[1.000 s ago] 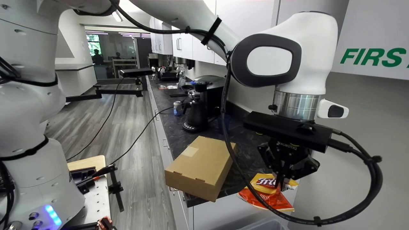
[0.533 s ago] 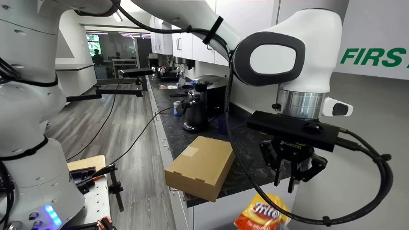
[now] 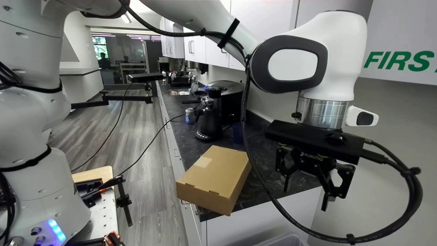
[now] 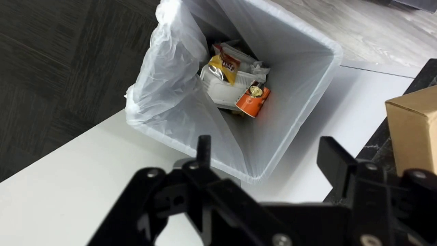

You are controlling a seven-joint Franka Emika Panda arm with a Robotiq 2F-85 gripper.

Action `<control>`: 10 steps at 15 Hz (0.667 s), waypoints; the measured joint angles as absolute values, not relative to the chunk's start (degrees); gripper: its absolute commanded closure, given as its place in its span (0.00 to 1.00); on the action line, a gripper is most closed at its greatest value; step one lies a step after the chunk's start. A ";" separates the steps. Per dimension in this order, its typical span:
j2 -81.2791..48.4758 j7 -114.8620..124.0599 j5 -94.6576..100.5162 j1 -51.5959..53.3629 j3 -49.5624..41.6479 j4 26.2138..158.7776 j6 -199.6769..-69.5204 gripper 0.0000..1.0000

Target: Pick up the yellow wrapper from the brown box and throw it in the bin

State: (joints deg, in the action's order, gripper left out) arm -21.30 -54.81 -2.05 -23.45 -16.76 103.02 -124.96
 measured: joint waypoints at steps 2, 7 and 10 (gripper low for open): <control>-21.33 -54.81 -1.88 -23.46 -16.76 103.00 -124.96 0.00; -20.90 -52.86 0.65 -23.56 -17.88 101.73 -123.55 0.00; -19.53 -52.87 0.97 -24.15 -18.42 100.87 -122.00 0.00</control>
